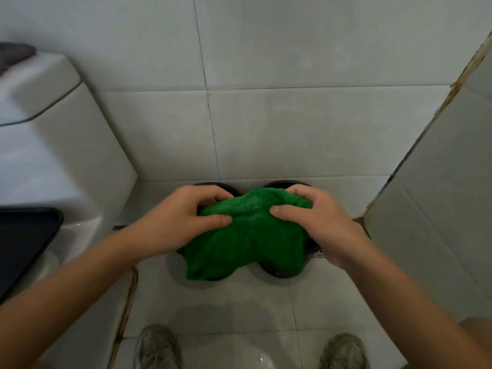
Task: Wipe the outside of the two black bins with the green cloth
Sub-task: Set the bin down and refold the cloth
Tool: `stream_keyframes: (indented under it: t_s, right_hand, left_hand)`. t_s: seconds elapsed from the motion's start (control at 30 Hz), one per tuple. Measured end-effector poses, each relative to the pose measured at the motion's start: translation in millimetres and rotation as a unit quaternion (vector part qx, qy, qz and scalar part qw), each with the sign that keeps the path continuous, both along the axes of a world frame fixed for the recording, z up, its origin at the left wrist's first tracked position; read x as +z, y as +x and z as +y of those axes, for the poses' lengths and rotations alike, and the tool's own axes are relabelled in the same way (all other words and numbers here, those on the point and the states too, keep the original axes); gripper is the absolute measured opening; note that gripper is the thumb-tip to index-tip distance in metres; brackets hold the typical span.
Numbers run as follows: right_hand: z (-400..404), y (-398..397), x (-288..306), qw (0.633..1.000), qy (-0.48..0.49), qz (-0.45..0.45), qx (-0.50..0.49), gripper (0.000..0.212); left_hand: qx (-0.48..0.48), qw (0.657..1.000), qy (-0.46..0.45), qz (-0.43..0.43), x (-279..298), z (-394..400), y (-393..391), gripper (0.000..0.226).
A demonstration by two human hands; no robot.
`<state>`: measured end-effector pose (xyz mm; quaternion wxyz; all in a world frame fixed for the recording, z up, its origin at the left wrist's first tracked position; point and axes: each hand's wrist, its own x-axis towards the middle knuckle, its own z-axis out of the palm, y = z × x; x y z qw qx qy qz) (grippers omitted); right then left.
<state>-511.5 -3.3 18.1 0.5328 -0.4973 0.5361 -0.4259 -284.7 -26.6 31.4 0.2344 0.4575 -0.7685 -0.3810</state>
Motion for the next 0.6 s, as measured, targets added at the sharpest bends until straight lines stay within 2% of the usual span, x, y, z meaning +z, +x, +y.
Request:
stream_keyframes:
  t_s: [0.13, 0.3, 0.4, 0.53, 0.6]
  right_hand:
    - [-2, -8, 3, 0.996, -0.022, 0.069, 0.044, 0.01]
    - [-5, -10, 1, 0.991, -0.038, 0.124, 0.03, 0.015]
    - [-9, -8, -4, 0.98, -0.076, 0.181, 0.025, 0.014]
    - [-13, -3, -16, 0.957, -0.118, 0.266, 0.01, 0.012]
    - [-11, 4, -22, 0.93, -0.151, 0.334, -0.023, 0.013]
  left_hand:
    - [0.007, 1.0, 0.017, -0.021, 14, -4, 7, 0.007]
    - [0.021, 0.996, 0.066, -0.063, 16, -1, 4, 0.051]
    - [0.051, 0.993, 0.109, -0.017, 20, 3, 0, 0.051]
    - [0.031, 0.976, 0.206, 0.071, 27, 14, -4, 0.021]
    - [0.045, 0.961, 0.239, 0.131, 29, 19, -8, 0.021]
